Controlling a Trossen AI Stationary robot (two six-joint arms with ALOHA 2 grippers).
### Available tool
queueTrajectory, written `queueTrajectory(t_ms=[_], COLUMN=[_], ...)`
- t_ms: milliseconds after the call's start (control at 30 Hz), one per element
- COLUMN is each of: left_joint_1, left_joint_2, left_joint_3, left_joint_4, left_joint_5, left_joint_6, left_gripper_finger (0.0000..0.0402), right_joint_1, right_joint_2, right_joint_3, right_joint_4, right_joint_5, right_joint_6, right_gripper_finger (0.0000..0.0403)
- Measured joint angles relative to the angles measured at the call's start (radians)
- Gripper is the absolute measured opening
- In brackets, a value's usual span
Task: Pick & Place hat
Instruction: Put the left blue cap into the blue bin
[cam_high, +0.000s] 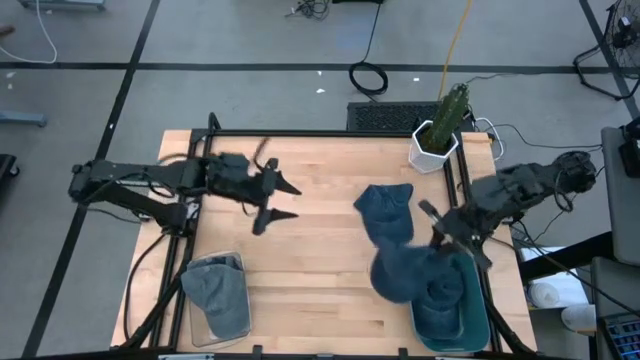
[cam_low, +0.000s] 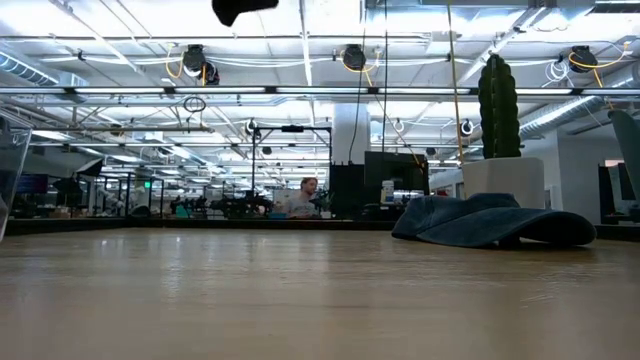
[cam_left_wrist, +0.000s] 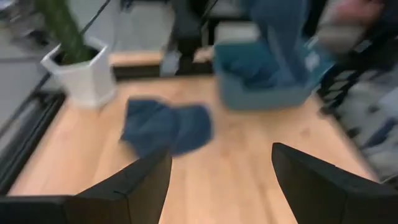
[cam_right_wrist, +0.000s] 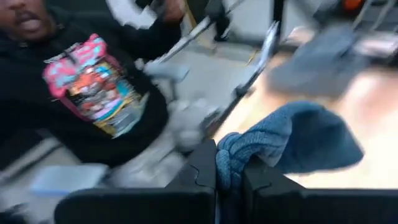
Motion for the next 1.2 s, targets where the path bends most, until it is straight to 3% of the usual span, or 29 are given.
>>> queueTrajectory(t_ms=[133,233,467,633,1067,1200], left_joint_1=[0.077,0.114,0.158,0.166,0.165,0.165], left_joint_2=[-0.069,-0.116,-0.150,-0.144,-0.143,-0.143], left_joint_3=[-0.051,-0.070,-0.073,-0.073,-0.072,-0.072], left_joint_4=[0.062,0.071,-0.024,-0.021,0.014,0.014], left_joint_5=[0.185,0.208,0.021,-0.053,-0.057,-0.058], left_joint_6=[-0.009,-0.022,-0.117,-0.117,-0.096,-0.098], left_gripper_finger=[0.0280,0.0280,0.0280,0.0280,0.0280,0.0280], right_joint_1=[0.112,0.202,0.376,0.489,0.862,0.927], right_joint_2=[0.043,0.081,0.124,0.124,0.124,0.134], right_joint_3=[0.028,0.050,0.071,0.072,0.061,0.022], right_joint_4=[-0.034,-0.092,-0.154,-0.151,-0.207,-0.194], right_joint_5=[0.005,0.055,0.183,0.287,0.588,0.622], right_joint_6=[0.141,0.204,0.398,0.524,0.700,0.716], right_gripper_finger=[0.0007,0.0009,0.0005,0.0005,0.0005,0.0005])
